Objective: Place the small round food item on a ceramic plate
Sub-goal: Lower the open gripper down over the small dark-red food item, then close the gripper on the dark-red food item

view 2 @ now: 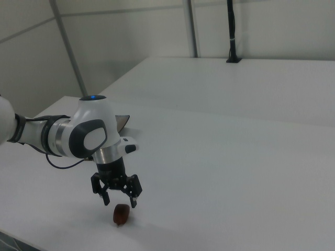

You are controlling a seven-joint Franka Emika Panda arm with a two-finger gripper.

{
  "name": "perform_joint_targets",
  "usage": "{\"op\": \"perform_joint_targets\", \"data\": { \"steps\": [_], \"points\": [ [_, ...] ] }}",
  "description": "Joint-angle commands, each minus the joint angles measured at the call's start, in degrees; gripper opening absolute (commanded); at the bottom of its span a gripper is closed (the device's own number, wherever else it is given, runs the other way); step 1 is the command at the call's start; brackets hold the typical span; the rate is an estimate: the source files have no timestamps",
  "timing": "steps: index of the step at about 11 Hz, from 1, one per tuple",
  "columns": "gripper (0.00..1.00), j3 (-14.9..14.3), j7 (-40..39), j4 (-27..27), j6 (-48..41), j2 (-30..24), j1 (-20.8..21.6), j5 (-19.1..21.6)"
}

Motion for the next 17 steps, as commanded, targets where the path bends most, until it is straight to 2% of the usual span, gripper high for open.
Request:
{"op": "perform_joint_targets", "data": {
  "steps": [1, 3, 6, 7, 10, 11, 12, 15, 17],
  "points": [
    [0.90, -0.4, -1.2, -2.1, 1.9, -1.1, 0.0, -1.6],
    [0.80, -0.4, -2.8, -2.7, 2.4, -0.9, 0.0, -2.0],
    [0.59, -0.4, -3.3, -2.9, 3.1, -0.5, 0.0, -2.1],
    [0.50, -0.4, -3.4, -2.9, 3.2, -0.4, 0.0, -2.1],
    [0.13, -0.4, -3.2, -2.9, 3.6, -0.4, -0.1, -2.1],
    [0.05, -0.4, -2.8, -2.8, 3.3, -0.4, -0.2, -2.0],
    [0.02, -0.4, -2.5, -2.7, 3.2, -0.4, -0.2, -2.0],
    [0.02, -0.4, -2.3, -1.4, 2.6, -0.7, -0.1, -1.9],
    [0.02, -0.4, -1.3, 1.6, -0.5, -0.9, 0.1, -1.9]
  ]
}}
